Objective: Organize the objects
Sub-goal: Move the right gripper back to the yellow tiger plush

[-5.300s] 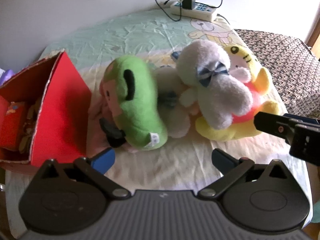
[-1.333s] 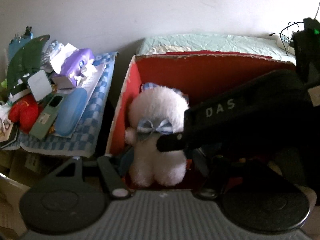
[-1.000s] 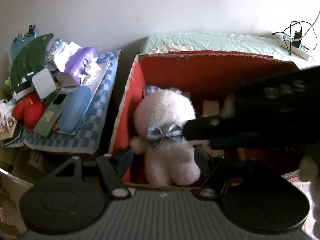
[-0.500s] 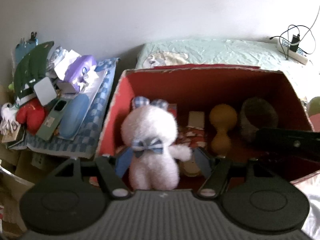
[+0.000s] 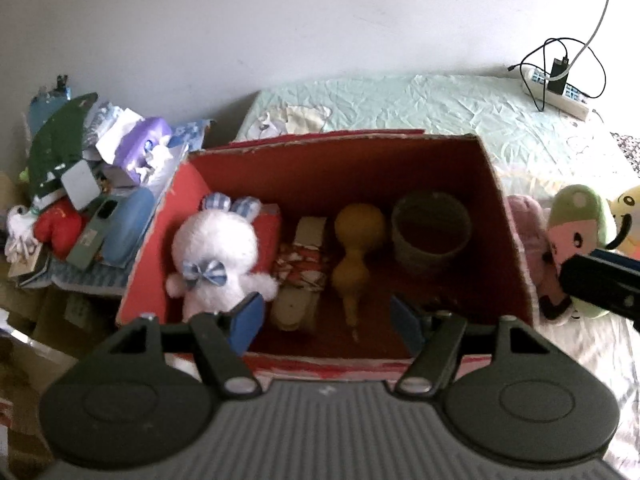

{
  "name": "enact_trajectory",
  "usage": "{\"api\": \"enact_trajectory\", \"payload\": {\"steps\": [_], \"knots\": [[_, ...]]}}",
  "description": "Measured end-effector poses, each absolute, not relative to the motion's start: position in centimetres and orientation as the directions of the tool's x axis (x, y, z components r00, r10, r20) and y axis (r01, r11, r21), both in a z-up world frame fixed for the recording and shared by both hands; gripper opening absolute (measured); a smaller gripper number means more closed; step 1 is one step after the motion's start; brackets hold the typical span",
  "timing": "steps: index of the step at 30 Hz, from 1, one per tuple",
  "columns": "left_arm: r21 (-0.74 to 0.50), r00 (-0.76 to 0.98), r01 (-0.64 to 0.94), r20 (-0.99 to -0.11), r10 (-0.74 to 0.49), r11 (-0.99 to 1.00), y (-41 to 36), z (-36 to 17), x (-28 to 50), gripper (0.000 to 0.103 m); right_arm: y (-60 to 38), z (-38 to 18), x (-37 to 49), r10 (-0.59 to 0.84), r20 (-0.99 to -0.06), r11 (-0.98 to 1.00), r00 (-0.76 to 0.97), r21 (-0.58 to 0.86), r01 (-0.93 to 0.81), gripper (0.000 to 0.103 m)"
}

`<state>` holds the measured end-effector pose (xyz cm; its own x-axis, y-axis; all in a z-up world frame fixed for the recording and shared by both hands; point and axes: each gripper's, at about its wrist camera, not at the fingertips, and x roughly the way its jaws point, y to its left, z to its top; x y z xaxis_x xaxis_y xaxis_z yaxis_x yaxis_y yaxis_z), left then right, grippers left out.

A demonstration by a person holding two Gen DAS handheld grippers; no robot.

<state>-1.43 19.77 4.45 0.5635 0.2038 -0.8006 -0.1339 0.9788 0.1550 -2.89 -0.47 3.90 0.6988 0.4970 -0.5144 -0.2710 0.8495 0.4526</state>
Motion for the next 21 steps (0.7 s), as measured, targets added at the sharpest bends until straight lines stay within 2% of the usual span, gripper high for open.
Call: {"api": "enact_trajectory", "payload": {"steps": [5,10,14,17,21], "knots": [[0.156,0.566,-0.131,-0.799,0.203,0.979,17.4,4.9,-2.2,0.073,-2.1,3.4,-3.9,0.470,-0.526,0.858,0.708,0.459,-0.229,0.042],[0.149,0.602,-0.059,-0.783,0.154,0.987,15.2,5.5,-2.7,0.072,-4.0,2.8,-5.2,0.387,-0.535,0.885,0.752,0.445,-0.139,0.042],[0.121,0.621,0.053,-0.781,0.063,0.991,13.1,5.7,-2.6,0.067,-6.1,2.0,-6.3,0.350,-0.522,0.876,0.778,0.477,-0.074,0.042],[0.099,0.659,0.143,-0.752,-0.020,0.985,11.3,5.8,-3.0,0.068,-7.8,1.3,-7.2,0.315,-0.524,0.871,0.792,0.492,-0.021,0.042],[0.066,0.644,0.237,-0.757,-0.106,0.969,8.4,5.3,-3.1,0.068,-10.8,0.9,-7.9,0.271,-0.529,0.866,0.804,0.498,0.035,0.042]]}}
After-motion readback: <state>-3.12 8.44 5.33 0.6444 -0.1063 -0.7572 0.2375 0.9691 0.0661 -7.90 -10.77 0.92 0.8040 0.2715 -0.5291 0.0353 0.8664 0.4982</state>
